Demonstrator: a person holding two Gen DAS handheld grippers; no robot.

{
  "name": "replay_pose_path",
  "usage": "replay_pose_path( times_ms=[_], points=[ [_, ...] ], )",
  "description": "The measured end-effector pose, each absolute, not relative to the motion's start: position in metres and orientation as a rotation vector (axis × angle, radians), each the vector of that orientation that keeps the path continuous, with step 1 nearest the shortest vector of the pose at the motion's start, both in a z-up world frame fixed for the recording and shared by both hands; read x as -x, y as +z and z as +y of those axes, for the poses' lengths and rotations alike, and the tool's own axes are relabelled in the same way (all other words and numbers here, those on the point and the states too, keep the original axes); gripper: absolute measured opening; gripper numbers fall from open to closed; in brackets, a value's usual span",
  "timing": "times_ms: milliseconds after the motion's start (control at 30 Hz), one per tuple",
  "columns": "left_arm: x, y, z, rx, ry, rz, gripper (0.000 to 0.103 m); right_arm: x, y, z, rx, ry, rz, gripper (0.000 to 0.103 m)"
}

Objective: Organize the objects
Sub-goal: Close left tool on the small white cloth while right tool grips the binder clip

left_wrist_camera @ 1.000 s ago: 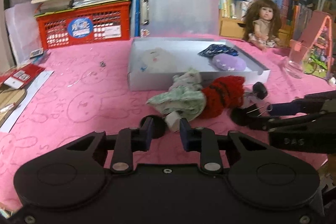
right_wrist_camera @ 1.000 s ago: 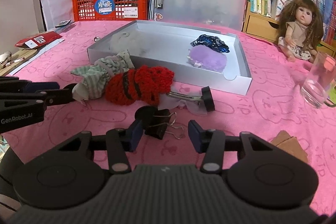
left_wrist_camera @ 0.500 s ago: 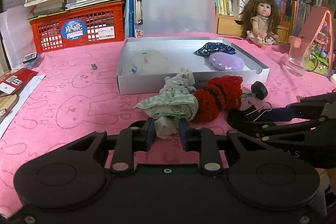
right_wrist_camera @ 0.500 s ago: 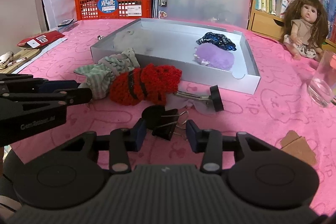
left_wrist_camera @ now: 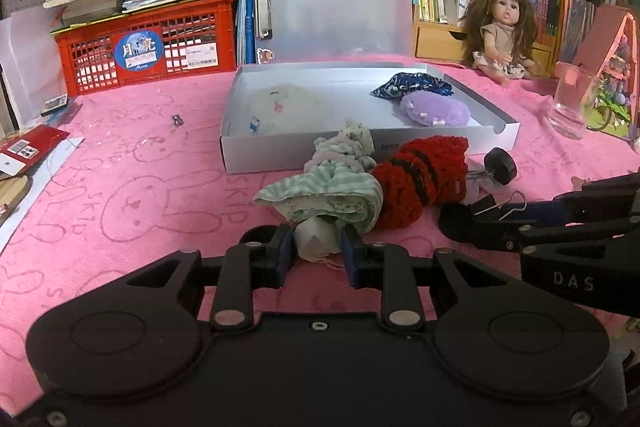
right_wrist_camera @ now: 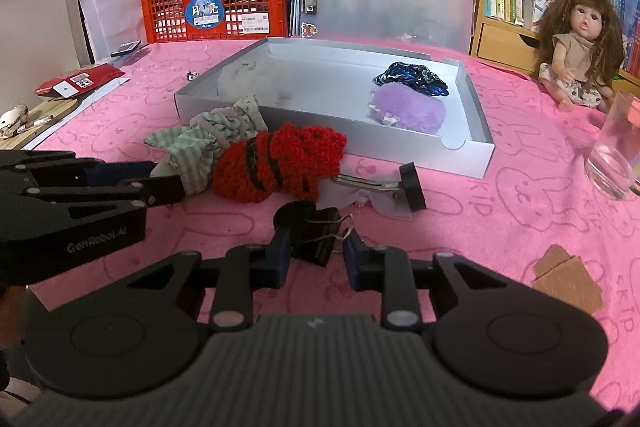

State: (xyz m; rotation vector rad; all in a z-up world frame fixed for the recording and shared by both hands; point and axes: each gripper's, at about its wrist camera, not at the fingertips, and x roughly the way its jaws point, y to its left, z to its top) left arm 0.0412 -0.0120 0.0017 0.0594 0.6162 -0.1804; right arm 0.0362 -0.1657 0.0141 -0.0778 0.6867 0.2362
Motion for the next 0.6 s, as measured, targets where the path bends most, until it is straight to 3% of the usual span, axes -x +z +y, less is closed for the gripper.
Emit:
replay_pose_path(
  times_ms=[167,467,533,600],
  points=[
    [-0.0411,0.0009,-0.0138,-0.066,-0.18,0.615,0.026,-0.0362,0.016,-0.1684,0.067,0.226,0.683,0.024],
    [-0.0403,0.0017,-0.0145,-0.066,-0.186,0.608,0.024,-0.0351,0.0176,-0.1716,0.06,0.224,0.679,0.022],
    [-0.0402,0.0018,-0.0153,-0.073,-0.187,0.605,0.024,-0.0359,0.0175,-0.1718,0.058,0.218,0.676,0.024],
    [-0.0409,0.0014,-0.0155,-0.072,-0.186,0.608,0.025,-0.0377,0.0168,-0.1718,0.052,0.217,0.678,0.033]
  ],
)
